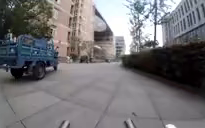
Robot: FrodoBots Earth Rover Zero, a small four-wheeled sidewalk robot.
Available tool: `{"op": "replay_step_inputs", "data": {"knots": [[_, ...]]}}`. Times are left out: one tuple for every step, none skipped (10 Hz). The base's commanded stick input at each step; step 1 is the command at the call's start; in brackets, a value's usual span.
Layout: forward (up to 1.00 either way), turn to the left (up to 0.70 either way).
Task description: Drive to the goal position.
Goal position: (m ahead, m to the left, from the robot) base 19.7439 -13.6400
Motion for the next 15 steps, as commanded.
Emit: {"op": "replay_step_inputs", "data": {"knots": [[0.45,0.00],[0.45,0.00],[0.45,0.00],[0.45,0.00],[0.45,0.00],[0.45,0.00],[0.45,0.00],[0.45,0.00],[0.45,0.00],[0.45,0.00],[0.45,0.00],[0.45,0.00],[0.45,0.00],[0.38,0.00],[0.16,0.00]]}}
